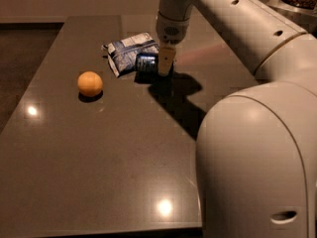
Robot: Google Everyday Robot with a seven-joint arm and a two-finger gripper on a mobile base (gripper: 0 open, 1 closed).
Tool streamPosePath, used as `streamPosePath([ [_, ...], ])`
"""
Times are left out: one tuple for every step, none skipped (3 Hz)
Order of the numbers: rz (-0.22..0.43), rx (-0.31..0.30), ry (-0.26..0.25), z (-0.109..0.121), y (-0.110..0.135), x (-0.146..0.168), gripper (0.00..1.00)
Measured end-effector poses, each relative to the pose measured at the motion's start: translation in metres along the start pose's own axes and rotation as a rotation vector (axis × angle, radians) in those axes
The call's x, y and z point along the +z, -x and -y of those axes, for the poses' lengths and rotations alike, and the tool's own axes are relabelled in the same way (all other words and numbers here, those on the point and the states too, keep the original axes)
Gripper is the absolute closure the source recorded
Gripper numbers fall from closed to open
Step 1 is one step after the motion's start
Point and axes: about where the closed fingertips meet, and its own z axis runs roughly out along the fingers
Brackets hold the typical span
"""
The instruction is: Move pepsi can near blue chip bag
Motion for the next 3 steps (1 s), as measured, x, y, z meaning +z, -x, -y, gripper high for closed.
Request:
streamPosePath([
  [-0.016, 0.001, -0.005, 0.0032, -0.0053, 0.0019, 0.1],
  [-0.007, 0.001, -0.016, 0.0069, -0.0023, 0.0051, 0.0],
  [-0.006, 0.001, -0.016, 0.0072, -0.002, 0.0054, 0.0],
])
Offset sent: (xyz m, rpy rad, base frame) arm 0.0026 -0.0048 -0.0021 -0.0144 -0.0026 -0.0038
